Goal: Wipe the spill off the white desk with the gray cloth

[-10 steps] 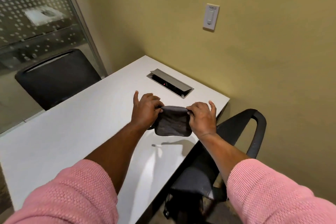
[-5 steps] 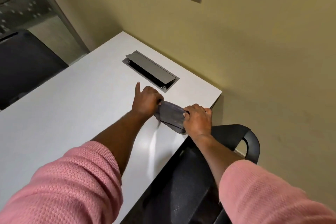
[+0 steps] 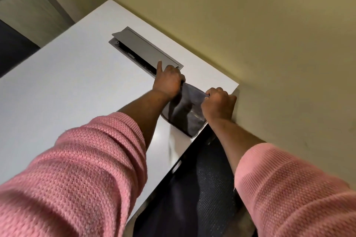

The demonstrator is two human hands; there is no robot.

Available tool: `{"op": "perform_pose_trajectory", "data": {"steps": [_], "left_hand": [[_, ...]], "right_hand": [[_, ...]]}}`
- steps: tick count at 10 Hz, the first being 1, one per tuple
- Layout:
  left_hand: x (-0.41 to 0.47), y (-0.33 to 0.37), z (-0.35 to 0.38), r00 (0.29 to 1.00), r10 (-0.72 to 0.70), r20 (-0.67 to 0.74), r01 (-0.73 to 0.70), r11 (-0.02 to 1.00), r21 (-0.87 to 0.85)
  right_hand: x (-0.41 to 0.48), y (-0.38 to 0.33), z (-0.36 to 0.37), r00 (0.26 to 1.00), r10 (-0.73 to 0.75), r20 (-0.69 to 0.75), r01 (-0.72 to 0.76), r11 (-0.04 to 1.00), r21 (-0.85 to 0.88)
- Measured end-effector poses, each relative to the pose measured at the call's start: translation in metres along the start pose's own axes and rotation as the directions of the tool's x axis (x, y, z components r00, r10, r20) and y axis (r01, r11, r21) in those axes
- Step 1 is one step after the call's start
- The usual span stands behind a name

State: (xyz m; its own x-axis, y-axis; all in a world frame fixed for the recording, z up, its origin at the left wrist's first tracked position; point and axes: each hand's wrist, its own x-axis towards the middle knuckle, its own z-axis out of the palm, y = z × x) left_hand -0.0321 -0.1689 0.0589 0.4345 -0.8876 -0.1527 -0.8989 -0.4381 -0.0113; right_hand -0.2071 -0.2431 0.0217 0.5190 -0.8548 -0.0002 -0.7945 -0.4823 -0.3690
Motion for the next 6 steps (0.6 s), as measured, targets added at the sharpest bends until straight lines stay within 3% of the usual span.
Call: {"op": "perform_pose_trajectory", "data": {"steps": [3, 5, 6], "left_hand": [[-0.006, 0.005, 0.037, 0.995, -0.052, 0.087, 0.056, 0.998, -0.043], [-0.047, -0.012, 0.023, 0.989, -0.094, 0.114, 0.101, 0.993, -0.059], [-0.080, -0.024, 0.010, 0.993, -0.110, 0.043, 0.113, 0.992, -0.057]], "right_hand": [[0.000, 0.000, 0.011, 0.988, -0.069, 0.140, 0.081, 0.994, -0.078], [-0.018, -0.014, -0.003, 0.980, -0.158, 0.122, 0.160, 0.987, -0.006], [-0.036, -0.031, -0.016, 0.963, -0.244, 0.110, 0.253, 0.965, -0.074]]}}
